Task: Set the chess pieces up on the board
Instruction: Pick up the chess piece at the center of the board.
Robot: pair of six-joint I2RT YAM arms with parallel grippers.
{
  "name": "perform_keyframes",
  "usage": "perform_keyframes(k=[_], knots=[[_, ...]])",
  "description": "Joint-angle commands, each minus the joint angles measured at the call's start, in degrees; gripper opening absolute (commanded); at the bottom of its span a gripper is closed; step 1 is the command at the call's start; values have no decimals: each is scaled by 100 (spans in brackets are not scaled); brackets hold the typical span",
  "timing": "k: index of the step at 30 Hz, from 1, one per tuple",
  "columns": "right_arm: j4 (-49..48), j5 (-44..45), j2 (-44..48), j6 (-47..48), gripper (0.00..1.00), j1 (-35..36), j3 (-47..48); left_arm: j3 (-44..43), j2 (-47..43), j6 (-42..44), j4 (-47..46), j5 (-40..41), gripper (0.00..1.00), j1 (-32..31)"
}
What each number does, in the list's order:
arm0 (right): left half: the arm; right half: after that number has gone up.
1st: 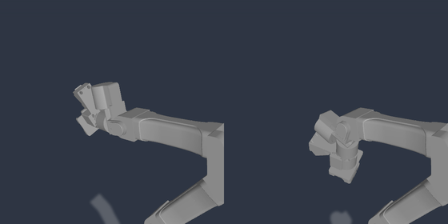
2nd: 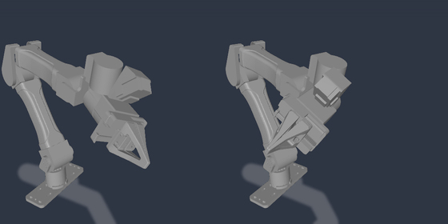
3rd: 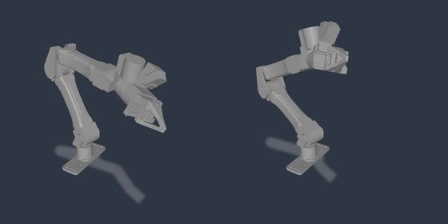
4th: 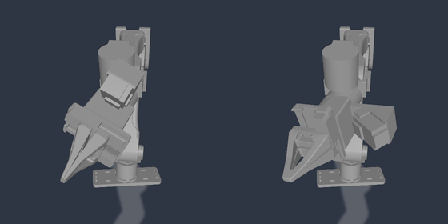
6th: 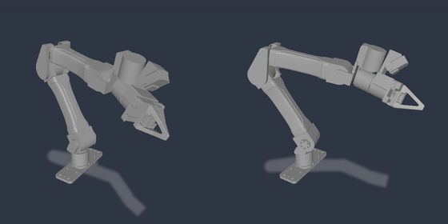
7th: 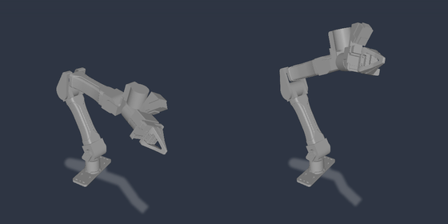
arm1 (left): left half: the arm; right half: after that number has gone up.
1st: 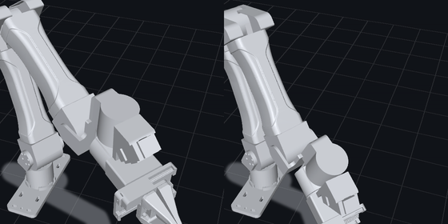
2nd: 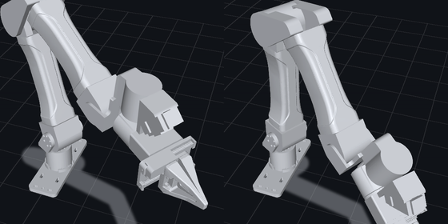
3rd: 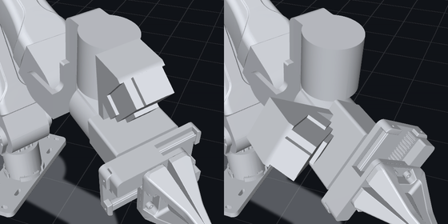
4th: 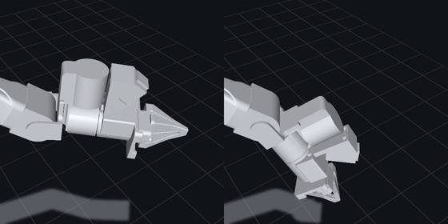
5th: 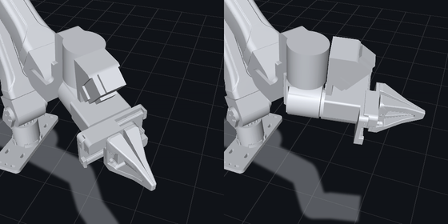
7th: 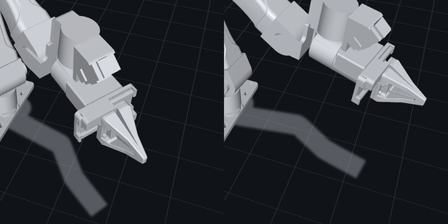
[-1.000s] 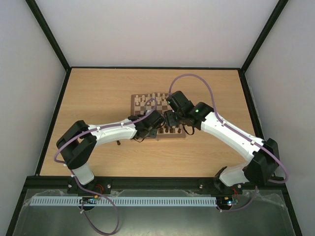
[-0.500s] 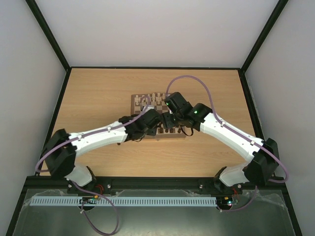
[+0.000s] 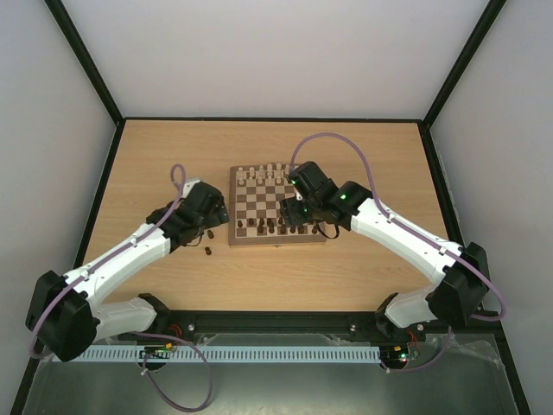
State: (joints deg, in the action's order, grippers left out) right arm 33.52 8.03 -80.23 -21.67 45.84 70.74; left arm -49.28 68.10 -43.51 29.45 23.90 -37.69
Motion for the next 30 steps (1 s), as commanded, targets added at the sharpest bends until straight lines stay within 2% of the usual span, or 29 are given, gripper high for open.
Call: perform_keyframes(k=[1, 5, 7, 10, 15, 22, 30], knots=[[76, -127, -71, 40, 72, 25, 62, 544, -189, -88, -364, -819, 99, 652], [61, -193, -129, 49, 72, 23, 62, 625, 80, -71, -543, -962, 95, 754], [58, -201, -152, 55, 72, 22, 61, 670, 217, -58, -689, -1084, 87, 762], [65, -199, -160, 57, 71, 26, 58, 742, 373, -92, -807, -1172, 68, 764], [59, -213, -172, 69, 71, 23, 21, 923, 445, -253, -872, -1221, 49, 763], [-27, -333, -195, 66, 71, 24, -64, 1161, 505, -499, -898, -1195, 47, 681], [-68, -399, -183, 75, 71, 23, -127, 1268, 839, -537, -1123, -1149, 38, 667]])
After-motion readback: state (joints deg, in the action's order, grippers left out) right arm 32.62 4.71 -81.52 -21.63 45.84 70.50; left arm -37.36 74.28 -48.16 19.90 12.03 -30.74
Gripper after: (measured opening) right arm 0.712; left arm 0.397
